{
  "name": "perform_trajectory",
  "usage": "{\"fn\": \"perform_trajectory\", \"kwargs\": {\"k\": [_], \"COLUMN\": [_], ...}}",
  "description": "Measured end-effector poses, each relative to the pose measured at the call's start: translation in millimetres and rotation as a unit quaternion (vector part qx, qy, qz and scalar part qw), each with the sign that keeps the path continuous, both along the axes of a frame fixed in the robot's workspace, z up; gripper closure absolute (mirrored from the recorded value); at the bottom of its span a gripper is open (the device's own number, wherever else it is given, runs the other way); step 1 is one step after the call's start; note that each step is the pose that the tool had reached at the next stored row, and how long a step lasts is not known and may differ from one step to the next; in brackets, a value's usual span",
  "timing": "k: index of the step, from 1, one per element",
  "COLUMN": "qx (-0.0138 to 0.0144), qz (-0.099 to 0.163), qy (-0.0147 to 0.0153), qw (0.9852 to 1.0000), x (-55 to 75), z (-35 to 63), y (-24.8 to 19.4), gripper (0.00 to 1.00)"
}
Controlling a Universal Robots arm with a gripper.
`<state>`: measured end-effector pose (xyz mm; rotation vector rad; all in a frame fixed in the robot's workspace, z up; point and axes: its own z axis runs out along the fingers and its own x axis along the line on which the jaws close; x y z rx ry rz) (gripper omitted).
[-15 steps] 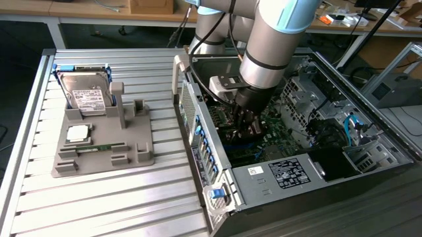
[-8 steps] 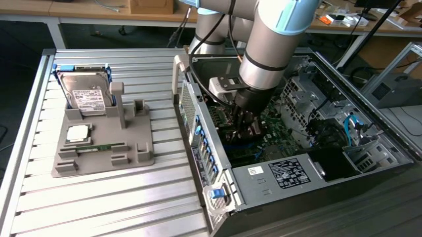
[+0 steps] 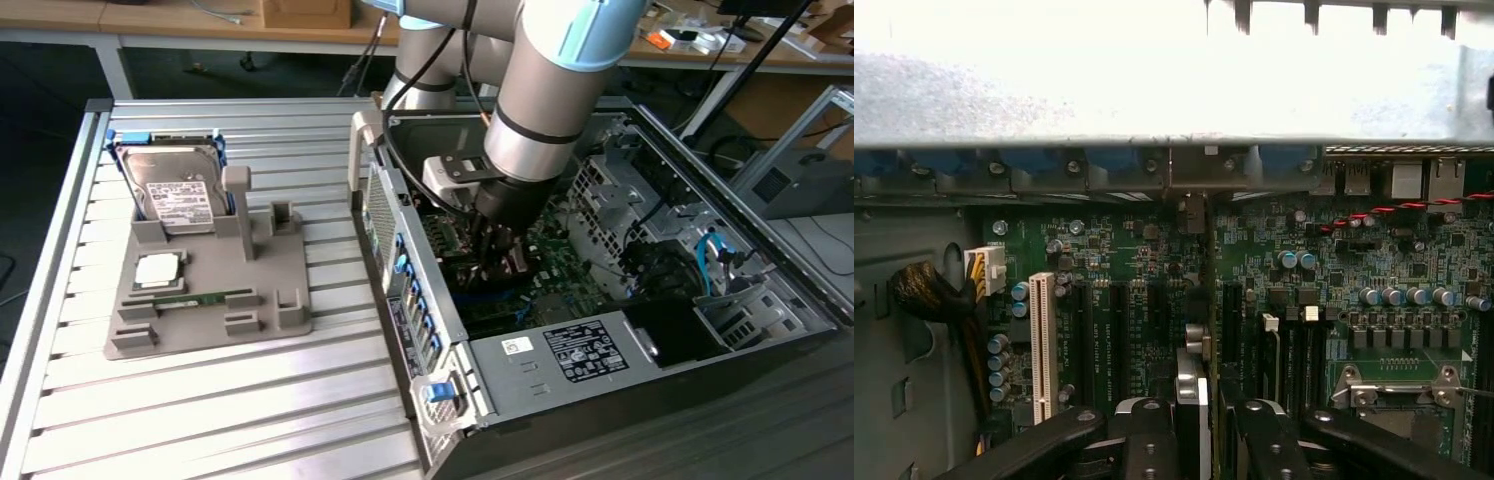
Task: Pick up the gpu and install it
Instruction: 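Insert the gpu into the slot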
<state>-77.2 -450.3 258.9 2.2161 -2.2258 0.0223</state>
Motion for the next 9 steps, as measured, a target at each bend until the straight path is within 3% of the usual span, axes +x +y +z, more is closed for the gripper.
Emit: {"fn": "perform_trajectory", "kwargs": {"k": [9], "qx": [-0.005], "qz": [0.0], "qy": [-0.0004], "qw": [1.0], "x": [-0.1], "z": [3.6], "y": [-0.1], "gripper": [0.73]}}
